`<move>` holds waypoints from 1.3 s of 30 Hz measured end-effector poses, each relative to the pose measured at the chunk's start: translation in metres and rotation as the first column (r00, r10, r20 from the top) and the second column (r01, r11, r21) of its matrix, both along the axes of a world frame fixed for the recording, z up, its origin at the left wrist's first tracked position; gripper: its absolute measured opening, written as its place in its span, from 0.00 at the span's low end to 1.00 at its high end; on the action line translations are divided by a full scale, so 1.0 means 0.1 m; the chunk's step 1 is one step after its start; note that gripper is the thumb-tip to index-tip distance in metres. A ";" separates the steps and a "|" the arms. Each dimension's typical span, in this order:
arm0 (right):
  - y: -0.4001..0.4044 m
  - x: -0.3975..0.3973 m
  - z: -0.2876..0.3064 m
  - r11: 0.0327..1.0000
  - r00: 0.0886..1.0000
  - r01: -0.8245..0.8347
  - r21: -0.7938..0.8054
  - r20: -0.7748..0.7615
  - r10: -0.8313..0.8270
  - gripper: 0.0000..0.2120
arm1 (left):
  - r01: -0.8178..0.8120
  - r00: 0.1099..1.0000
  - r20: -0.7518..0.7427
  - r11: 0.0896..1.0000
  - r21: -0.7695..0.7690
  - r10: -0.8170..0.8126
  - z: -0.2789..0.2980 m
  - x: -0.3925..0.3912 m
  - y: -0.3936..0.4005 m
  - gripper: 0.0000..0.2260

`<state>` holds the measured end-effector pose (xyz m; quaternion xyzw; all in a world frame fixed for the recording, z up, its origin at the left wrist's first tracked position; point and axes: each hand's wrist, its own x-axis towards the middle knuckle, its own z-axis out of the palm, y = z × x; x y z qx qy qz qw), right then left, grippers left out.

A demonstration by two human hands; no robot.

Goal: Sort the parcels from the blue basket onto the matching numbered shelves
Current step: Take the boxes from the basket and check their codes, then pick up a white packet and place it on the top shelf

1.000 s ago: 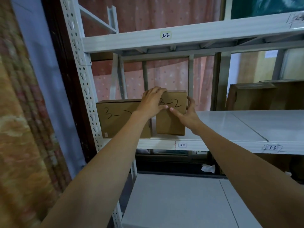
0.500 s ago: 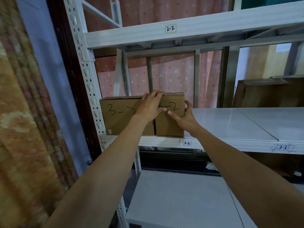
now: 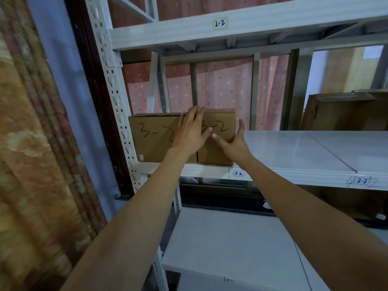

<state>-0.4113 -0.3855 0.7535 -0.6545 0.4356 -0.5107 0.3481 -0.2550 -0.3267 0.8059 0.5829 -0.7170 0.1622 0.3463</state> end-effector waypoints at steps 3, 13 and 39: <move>0.27 0.03 -0.15 0.942 0.970 0.218 -0.253 -0.045 -0.237 0.52 | -0.034 0.993 -0.116 0.996 -0.084 0.024 -0.37 0.01 0.19 0.28; 1.09 0.71 -1.78 0.903 0.922 -0.061 -0.425 -0.370 -0.112 0.39 | -0.276 0.949 -0.113 0.948 0.160 0.295 -2.25 0.53 0.89 0.25; 1.58 1.32 -7.31 0.757 0.043 -0.285 0.588 -0.782 0.622 0.40 | -0.092 0.833 0.065 0.020 0.996 0.549 -7.66 1.48 2.33 0.28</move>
